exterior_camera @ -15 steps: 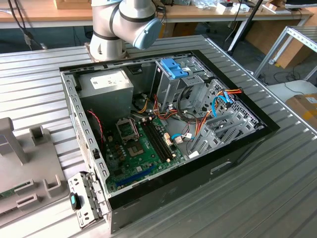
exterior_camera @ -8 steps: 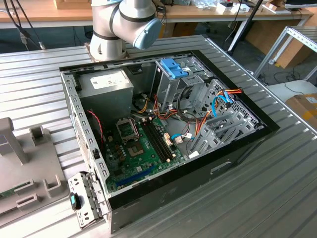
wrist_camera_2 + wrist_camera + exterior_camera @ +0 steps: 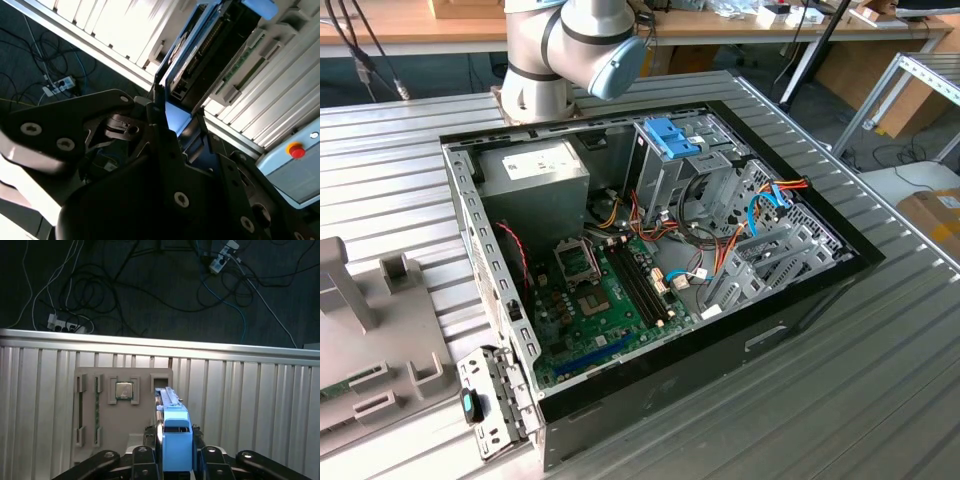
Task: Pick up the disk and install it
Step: 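Pick up the disk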
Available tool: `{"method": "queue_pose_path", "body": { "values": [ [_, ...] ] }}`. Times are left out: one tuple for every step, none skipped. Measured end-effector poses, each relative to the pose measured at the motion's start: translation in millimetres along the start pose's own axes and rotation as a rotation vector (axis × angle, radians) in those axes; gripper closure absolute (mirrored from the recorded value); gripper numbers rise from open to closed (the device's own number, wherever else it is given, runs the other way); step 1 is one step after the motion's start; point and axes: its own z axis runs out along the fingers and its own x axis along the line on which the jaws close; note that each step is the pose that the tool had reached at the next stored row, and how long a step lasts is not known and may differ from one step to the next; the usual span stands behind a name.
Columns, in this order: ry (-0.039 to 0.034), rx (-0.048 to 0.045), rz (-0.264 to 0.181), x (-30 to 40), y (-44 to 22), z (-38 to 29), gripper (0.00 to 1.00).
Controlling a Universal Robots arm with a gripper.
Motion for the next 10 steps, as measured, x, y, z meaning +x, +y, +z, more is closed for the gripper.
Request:
{"method": "queue_pose_path", "body": {
  "values": [
    [0.0001, -0.0001, 0.000, -0.1, 0.0, -4.4, 0.64],
    [0.0001, -0.0002, 0.000, -0.3, 0.1, -8.0, 0.64],
    [0.0000, -0.0001, 0.000, -0.4, 0.1, -10.9, 0.64],
    [0.0001, -0.0001, 0.000, -0.5, 0.2, -15.4, 0.64],
    [0.0001, -0.0001, 0.000, -0.6, 0.2, -18.7, 0.64],
    [0.0000, -0.0001, 0.000, -0.7, 0.2, -20.4, 0.64],
    [0.0000, -0.0001, 0.000, -0.7, 0.3, -22.6, 0.64],
    [0.0001, -0.0002, 0.000, -0.8, 0.3, -24.6, 0.64],
    [0.0001, -0.0001, 0.000, -1.0, 0.3, -29.1, 0.64],
    [0.0001, -0.0001, 0.000, -1.1, 0.3, -35.0, 0.64]
  ]
}}
